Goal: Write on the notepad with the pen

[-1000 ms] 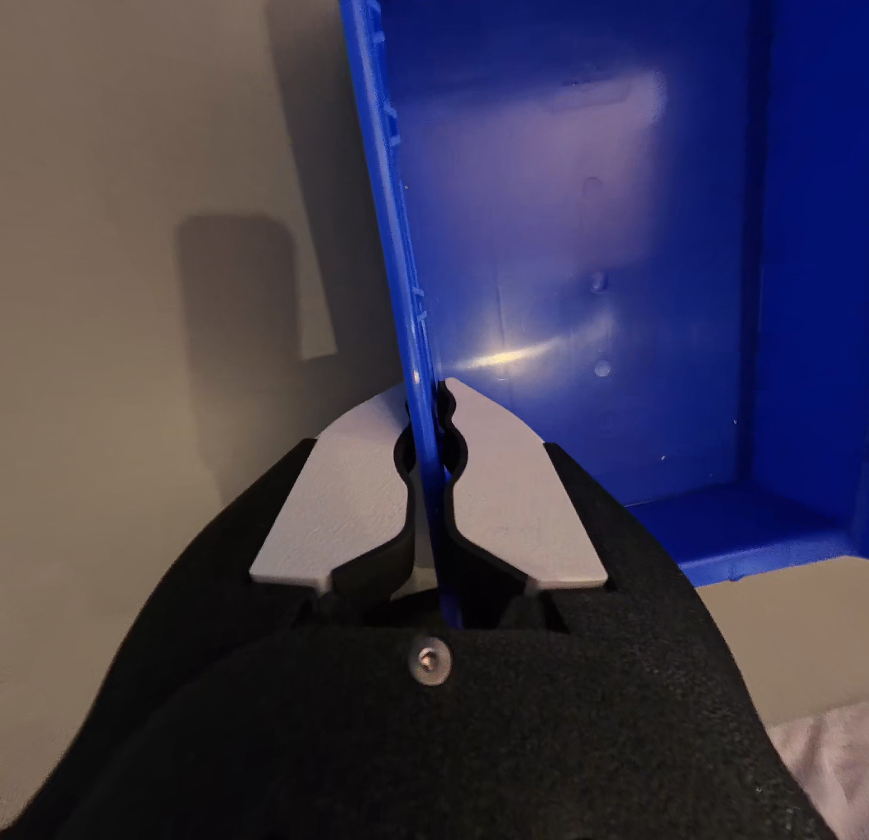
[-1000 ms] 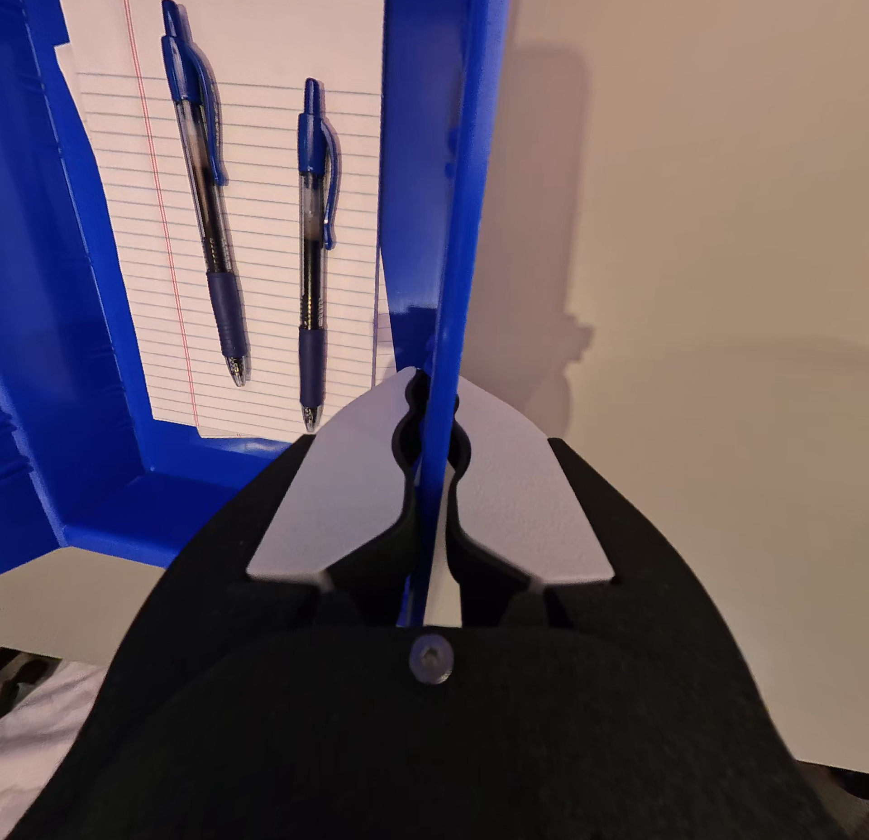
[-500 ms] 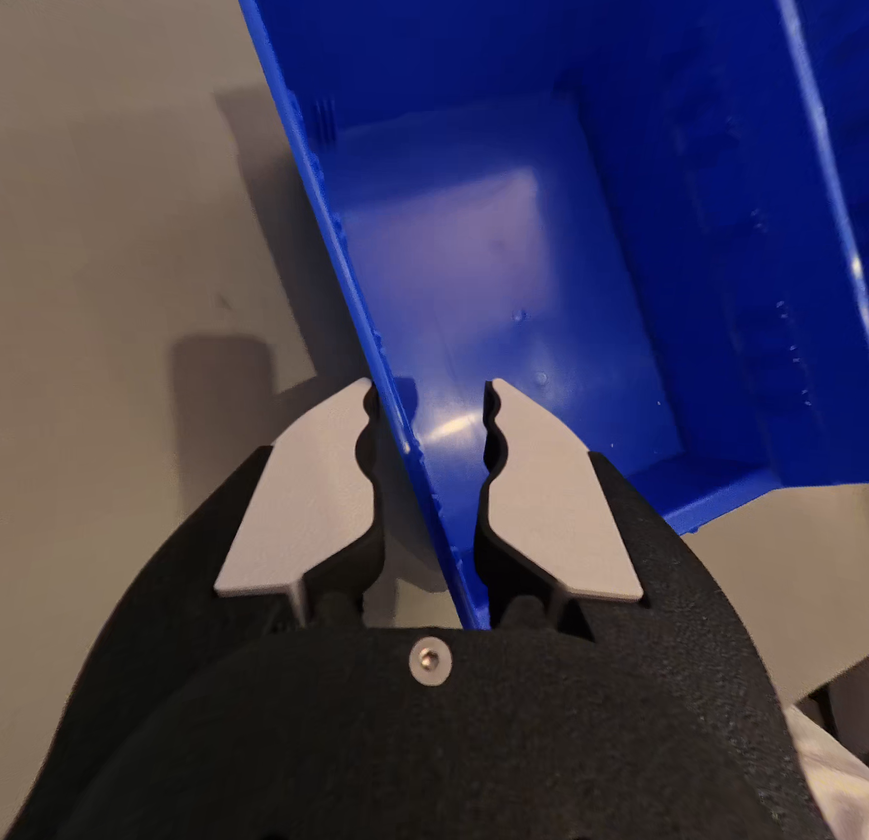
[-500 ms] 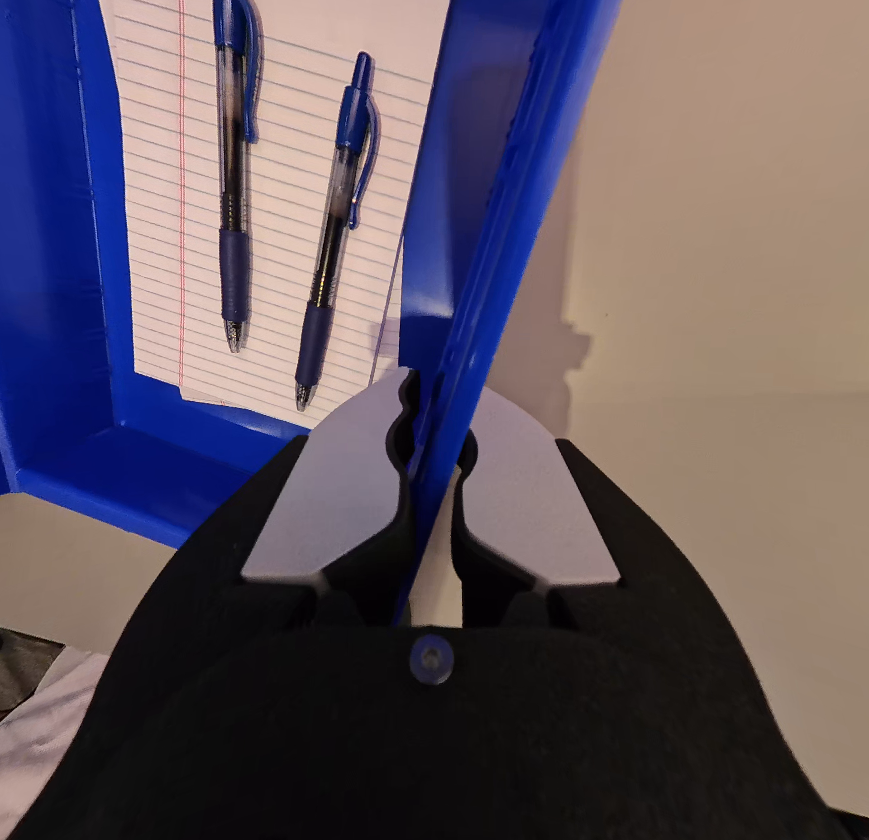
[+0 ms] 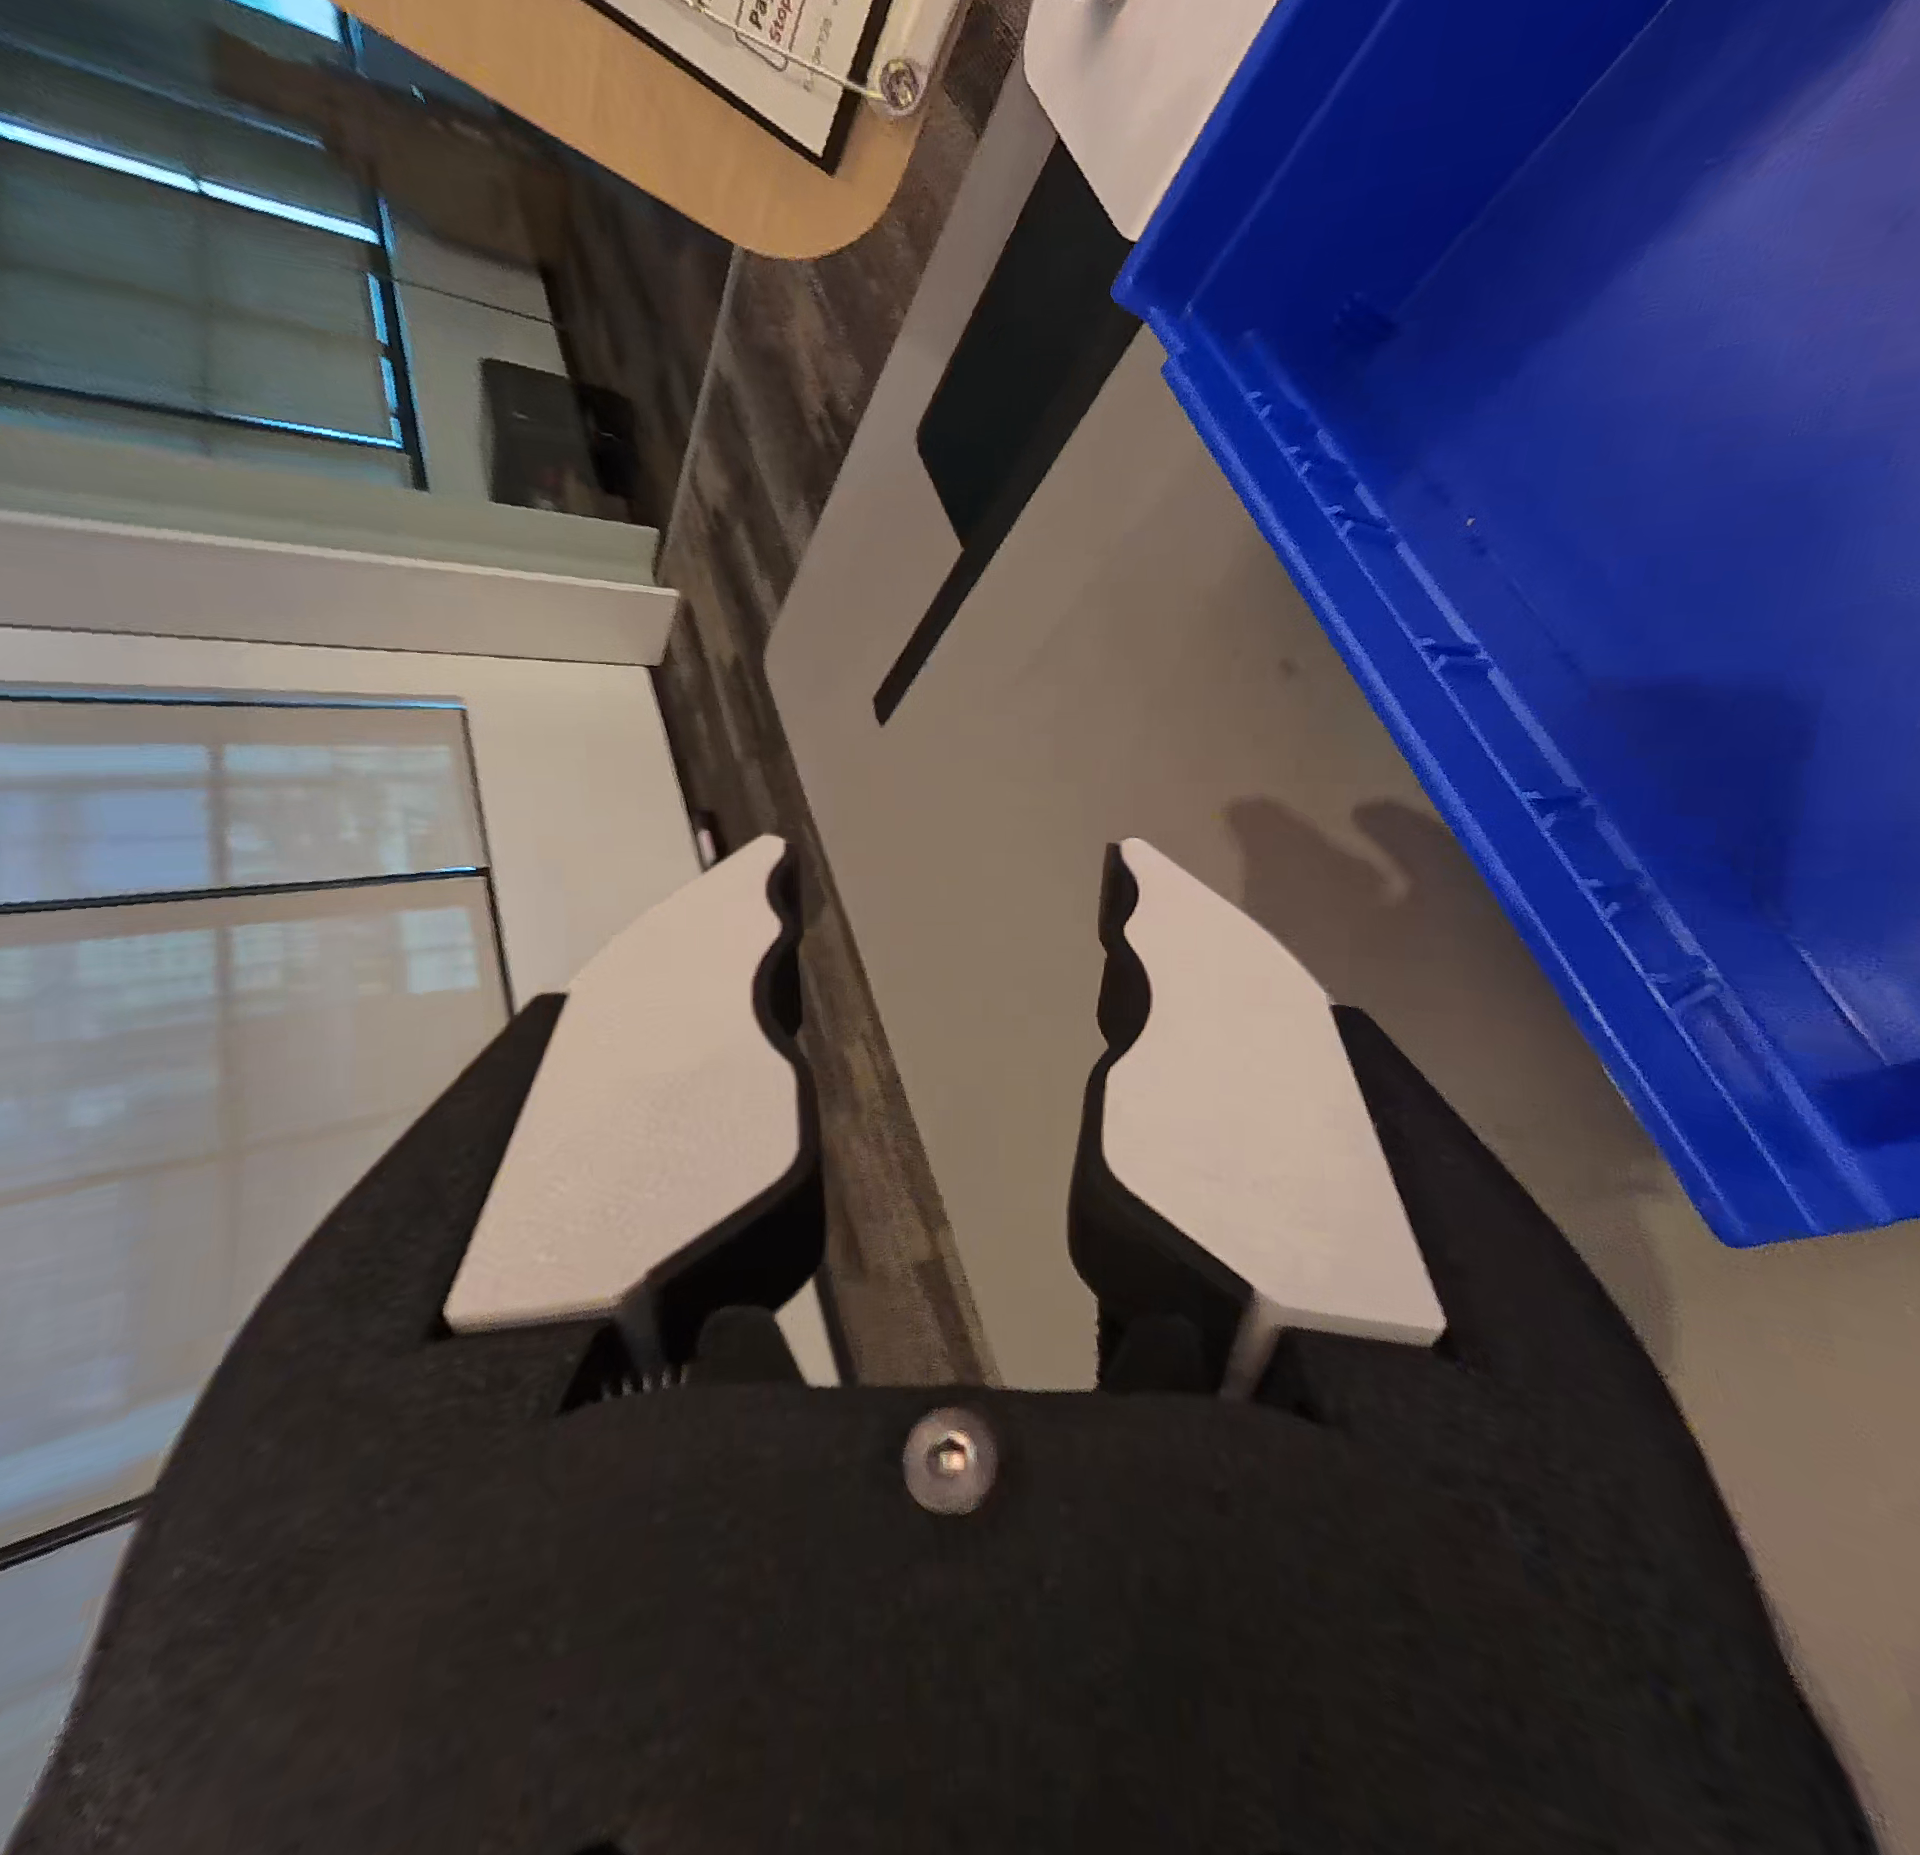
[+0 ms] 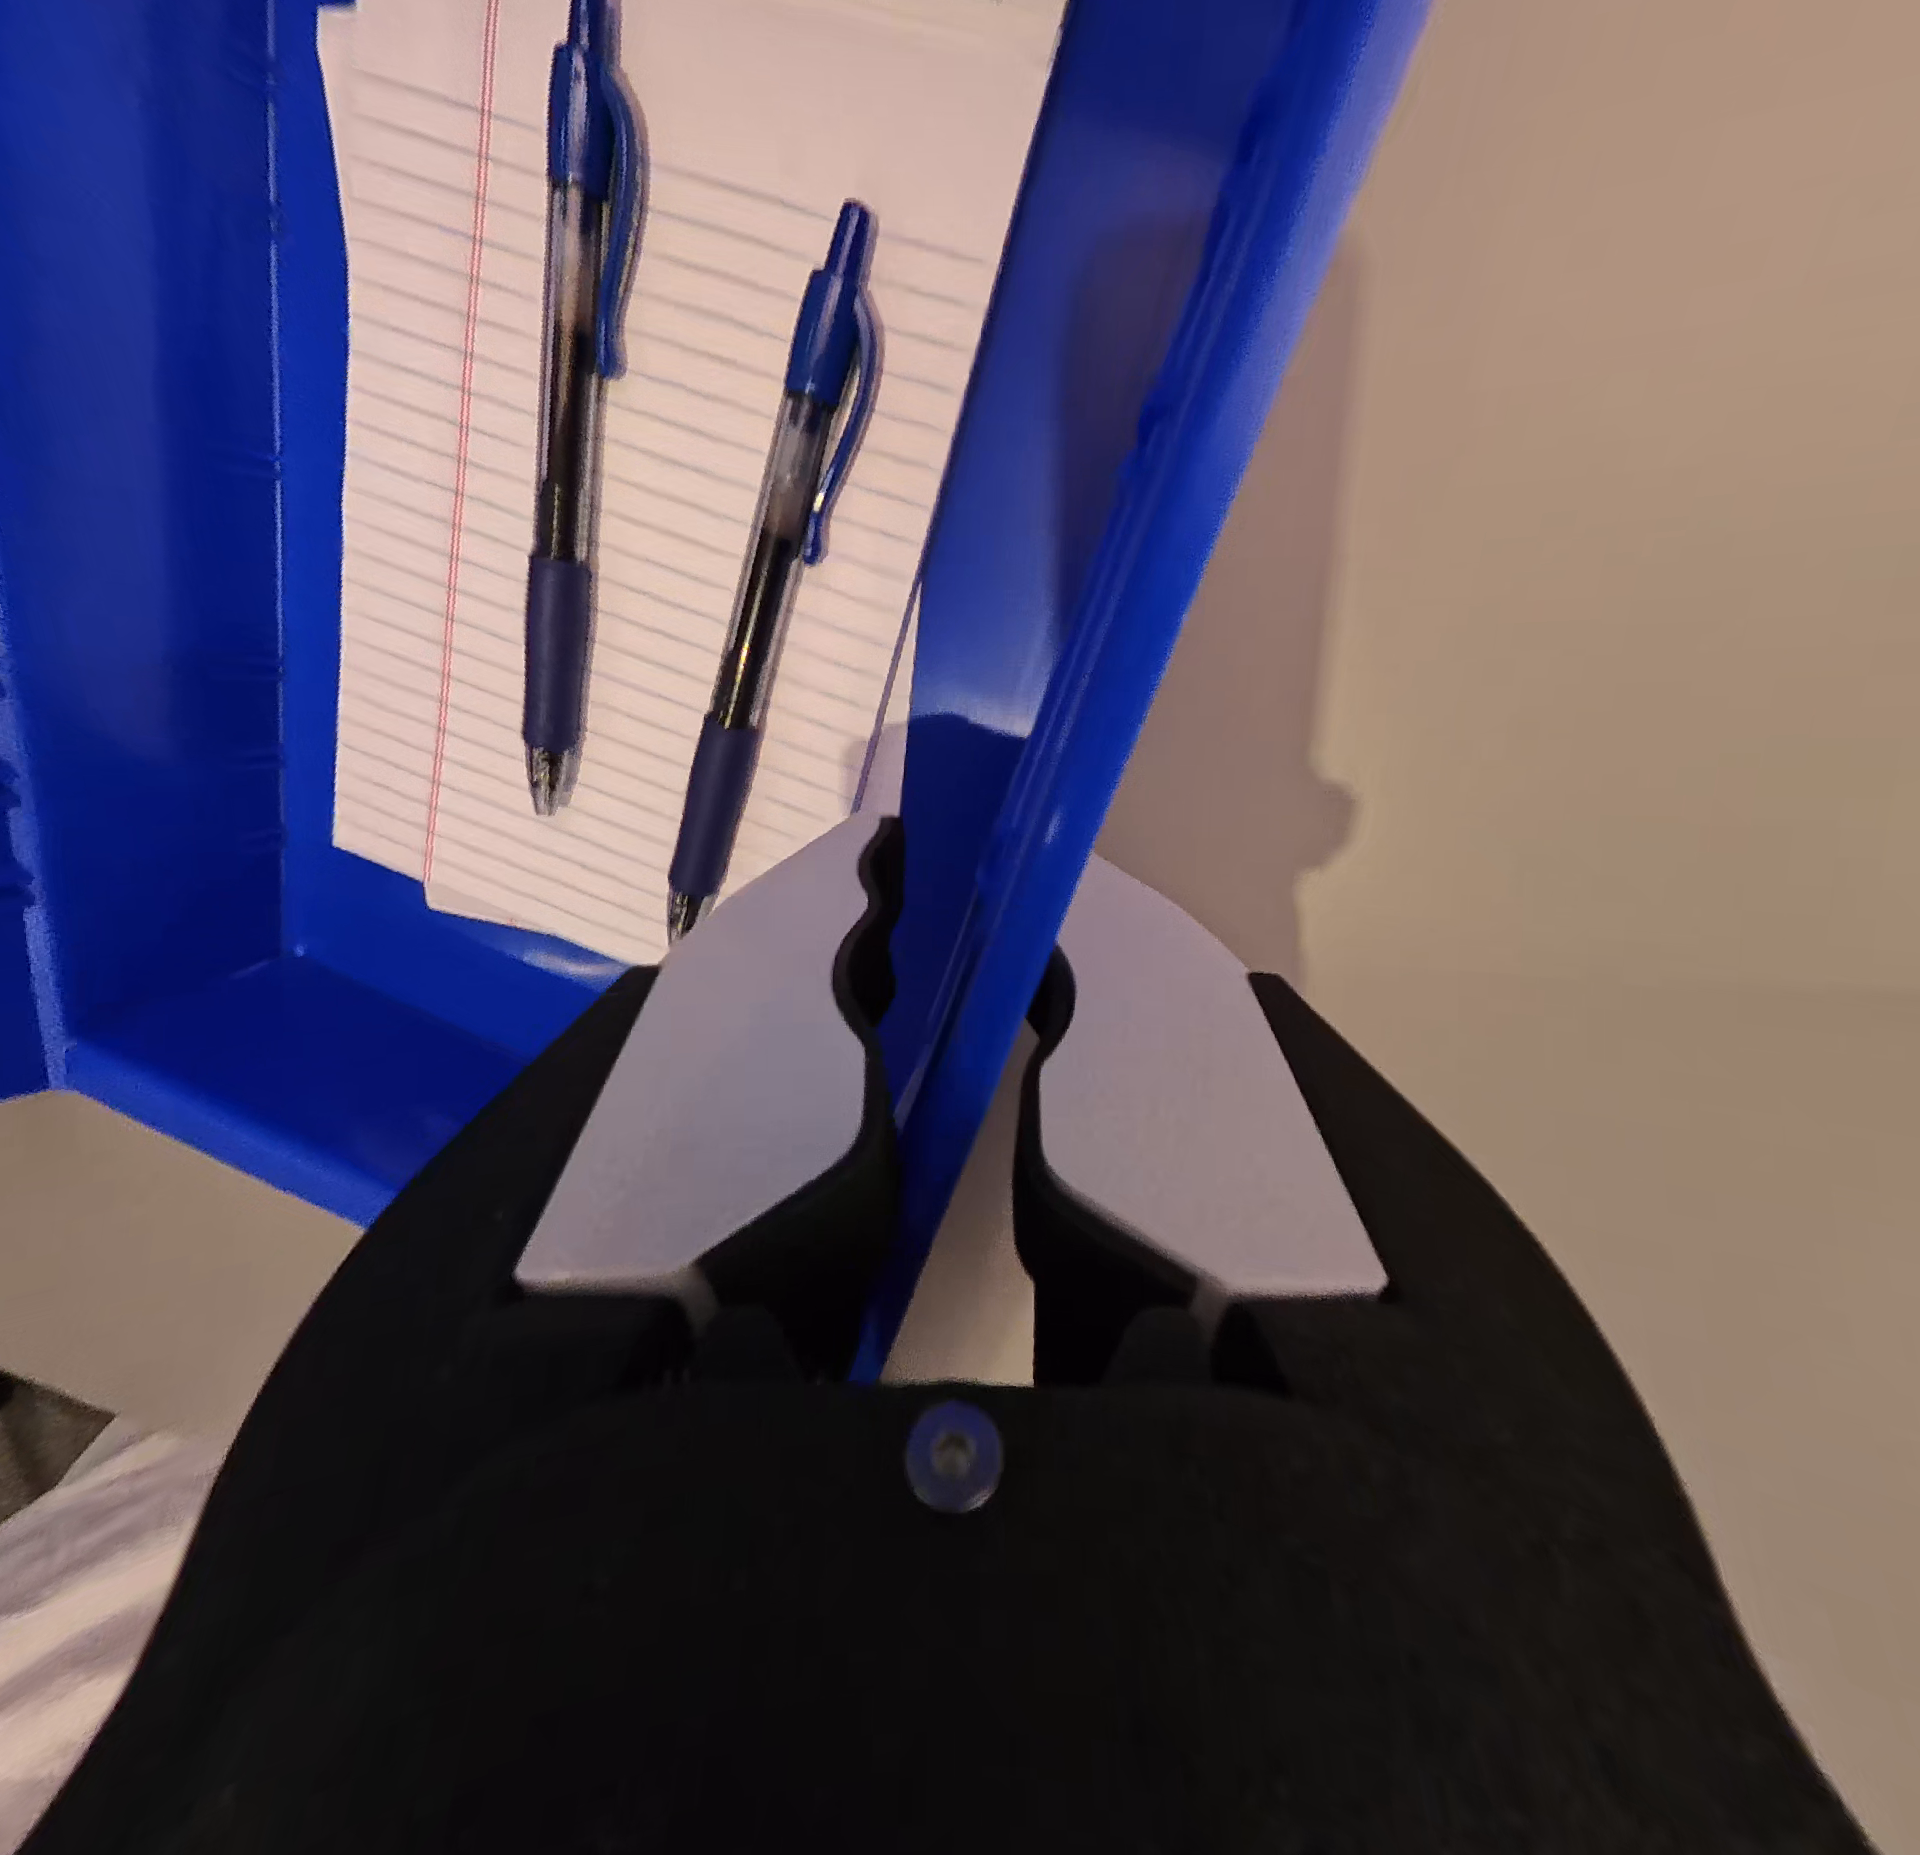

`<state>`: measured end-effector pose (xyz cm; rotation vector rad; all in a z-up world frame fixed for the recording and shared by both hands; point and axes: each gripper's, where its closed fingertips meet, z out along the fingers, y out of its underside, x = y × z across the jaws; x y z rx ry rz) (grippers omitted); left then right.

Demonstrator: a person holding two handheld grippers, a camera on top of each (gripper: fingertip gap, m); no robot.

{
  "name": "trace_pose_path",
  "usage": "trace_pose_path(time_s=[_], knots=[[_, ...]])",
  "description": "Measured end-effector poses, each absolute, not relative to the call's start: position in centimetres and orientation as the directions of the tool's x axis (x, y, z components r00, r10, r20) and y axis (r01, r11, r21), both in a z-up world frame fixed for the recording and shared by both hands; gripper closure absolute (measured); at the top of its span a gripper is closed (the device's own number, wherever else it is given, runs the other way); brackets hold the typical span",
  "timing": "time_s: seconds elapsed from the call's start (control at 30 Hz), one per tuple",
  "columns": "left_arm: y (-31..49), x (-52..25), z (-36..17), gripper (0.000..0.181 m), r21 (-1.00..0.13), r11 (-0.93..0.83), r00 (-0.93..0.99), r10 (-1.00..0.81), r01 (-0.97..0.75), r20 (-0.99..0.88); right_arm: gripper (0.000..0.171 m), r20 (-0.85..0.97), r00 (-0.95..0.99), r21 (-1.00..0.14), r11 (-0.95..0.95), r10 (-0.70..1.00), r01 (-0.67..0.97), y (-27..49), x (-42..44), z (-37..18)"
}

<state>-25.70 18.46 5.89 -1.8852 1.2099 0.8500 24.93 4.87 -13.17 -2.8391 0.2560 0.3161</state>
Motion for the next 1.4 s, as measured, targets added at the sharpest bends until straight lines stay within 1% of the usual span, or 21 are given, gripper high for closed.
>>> trace_pose_path(time_s=[0.07, 0.13, 0.3, 0.37, 0.47, 0.57, 0.67, 0.83, 0.97, 1.07, 1.23, 1.4], knots=[[18.4, -25.4, 6.4, 0.127, -0.197, -0.256, 0.292, -0.415, -0.946, -0.862, 0.151, -0.223, 0.963, -0.255, -0.944, -0.154, -0.21, 5.3, 25.2, -13.2], [18.1, -25.1, 6.3, 0.128, -0.198, -0.233, 0.281, -0.412, -0.952, -0.867, 0.152, -0.228, 0.959, -0.223, -0.95, -0.166, -0.217, 5.2, 25.1, -13.3], [17.2, -25.7, 4.1, 0.127, -0.24, -0.258, 0.342, -0.5, -0.936, -0.796, 0.16, -0.14, 0.983, -0.171, -0.975, -0.116, -0.139, 5.1, 25.5, -13.6], [16.4, -26.1, 3.3, 0.128, -0.318, -0.265, 0.413, -0.544, -0.91, -0.73, 0.161, -0.156, 0.98, -0.176, -0.973, -0.126, -0.153, 5.5, 25.2, -13.6], [14.7, -26.7, 1.8, 0.129, -0.463, -0.303, 0.542, -0.618, -0.833, -0.57, 0.162, -0.147, 0.98, -0.186, -0.969, -0.133, -0.16, 6.0, 25.0, -13.7], [13.1, -27.6, 0.6, 0.131, -0.551, -0.315, 0.602, -0.642, -0.772, -0.476, 0.163, -0.15, 0.981, -0.178, -0.973, -0.121, -0.147, 6.4, 24.2, -13.7], [11.3, -28.1, -1.3, 0.132, -0.604, -0.345, 0.637, -0.676, -0.718, -0.371, 0.165, -0.14, 0.985, -0.167, -0.979, -0.096, -0.12, 7.2, 22.8, -13.7], [8.8, -28.5, -3.5, 0.132, -0.659, -0.391, 0.669, -0.705, -0.643, -0.235, 0.166, -0.146, 0.988, -0.15, -0.986, -0.056, -0.078, 8.4, 20.3, -13.6], [7.4, -29.2, -4.2, 0.132, -0.678, -0.412, 0.682, -0.708, -0.609, -0.182, 0.166, -0.17, 0.983, -0.139, -0.986, -0.063, -0.088, 8.6, 19.6, -13.3], [6.7, -30.0, -4.2, 0.133, -0.702, -0.425, 0.698, -0.702, -0.572, -0.143, 0.166, -0.19, 0.98, -0.122, -0.988, -0.065, -0.09, 8.1, 19.7, -13.0], [5.8, -32.3, -3.9, 0.134, -0.735, -0.451, 0.729, -0.679, -0.507, -0.086, 0.167, -0.162, 0.985, -0.119, -0.989, -0.064, -0.084, 6.3, 21.3, -12.1], [5.6, -35.3, -3.0, 0.135, -0.772, -0.482, 0.778, -0.628, -0.415, -0.027, 0.167, -0.155, 0.983, -0.15, -0.981, -0.1, -0.123, 4.7, 22.6, -8.8]])
